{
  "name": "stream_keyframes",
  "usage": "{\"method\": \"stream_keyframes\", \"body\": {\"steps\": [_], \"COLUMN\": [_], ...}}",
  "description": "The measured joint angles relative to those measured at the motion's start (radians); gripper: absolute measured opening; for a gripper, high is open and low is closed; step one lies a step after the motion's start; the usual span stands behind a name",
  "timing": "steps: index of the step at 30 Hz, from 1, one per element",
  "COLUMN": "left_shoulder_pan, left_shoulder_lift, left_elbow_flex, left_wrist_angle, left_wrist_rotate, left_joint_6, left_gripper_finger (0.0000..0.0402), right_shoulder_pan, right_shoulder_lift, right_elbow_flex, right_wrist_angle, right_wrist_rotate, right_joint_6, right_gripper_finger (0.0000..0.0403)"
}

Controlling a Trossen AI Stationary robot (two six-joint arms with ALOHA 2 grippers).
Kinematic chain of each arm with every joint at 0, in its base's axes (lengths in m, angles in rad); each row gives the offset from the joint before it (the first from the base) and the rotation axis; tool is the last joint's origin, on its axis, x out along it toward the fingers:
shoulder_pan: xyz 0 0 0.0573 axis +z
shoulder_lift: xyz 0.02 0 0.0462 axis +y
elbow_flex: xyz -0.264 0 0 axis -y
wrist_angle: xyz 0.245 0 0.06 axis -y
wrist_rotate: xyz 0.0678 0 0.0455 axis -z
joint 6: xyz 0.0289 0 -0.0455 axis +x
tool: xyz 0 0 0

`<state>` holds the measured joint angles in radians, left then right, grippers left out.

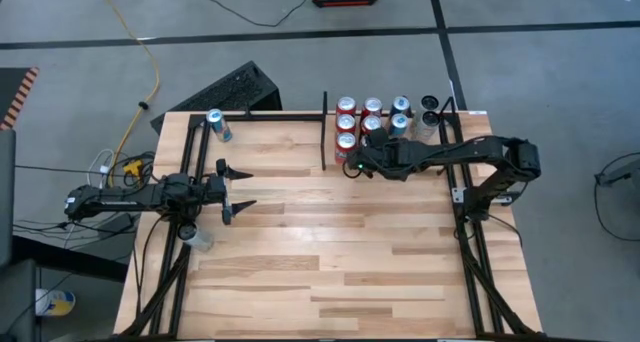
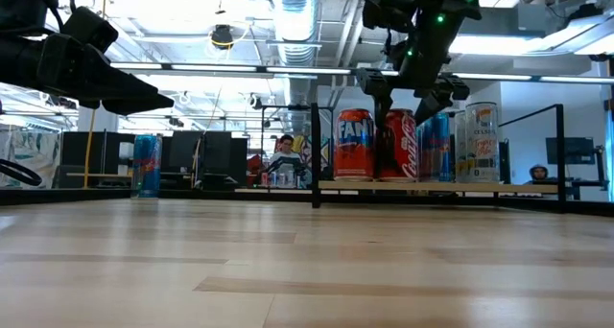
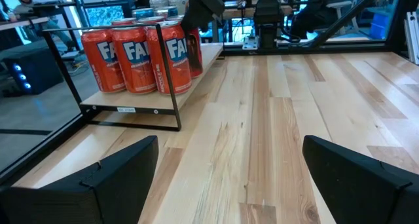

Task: Place canned beverage on shelf
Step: Put the red-white soda can on the shelf aligned with the other soda cans

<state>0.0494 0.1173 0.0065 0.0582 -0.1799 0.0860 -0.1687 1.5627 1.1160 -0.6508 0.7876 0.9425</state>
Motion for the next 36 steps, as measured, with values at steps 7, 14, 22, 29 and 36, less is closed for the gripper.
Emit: {"method": "stream_keyframes", "body": {"steps": [7, 14, 22, 29, 36], "left_shoulder_pan": [0.0, 0.0, 0.0, 0.0, 0.0], "left_shoulder_lift": [0.0, 0.0, 0.0, 0.0, 0.0], "left_elbow_flex": [0.0, 0.0, 0.0, 0.0, 0.0], "left_wrist_angle": [0.0, 0.0, 0.0, 0.0, 0.0], "left_wrist_rotate": [0.0, 0.0, 0.0, 0.0, 0.0], "left_joint_6": [0.0, 0.0, 0.0, 0.0, 0.0], "left_gripper_finger": [0.0366, 0.0366, 0.0366, 0.0366, 0.0366], "right_shoulder_pan": [-0.015, -0.012, 0.09, 0.106, 0.092], "right_shoulder_lift": [0.0, 0.0, 0.0, 0.0, 0.0], "right_elbow_flex": [0.05, 0.167, 0.274, 0.219, 0.172], "right_wrist_angle": [-0.01, -0.115, -0.156, -0.157, -0.157], "right_wrist_rotate": [0.005, 0.064, -0.027, -0.136, -0.135], "right_joint_6": [-0.037, -0.098, -0.155, -0.14, -0.128], "right_gripper_finger": [0.0367, 0.0368, 0.034, 0.0179, 0.0018]}}
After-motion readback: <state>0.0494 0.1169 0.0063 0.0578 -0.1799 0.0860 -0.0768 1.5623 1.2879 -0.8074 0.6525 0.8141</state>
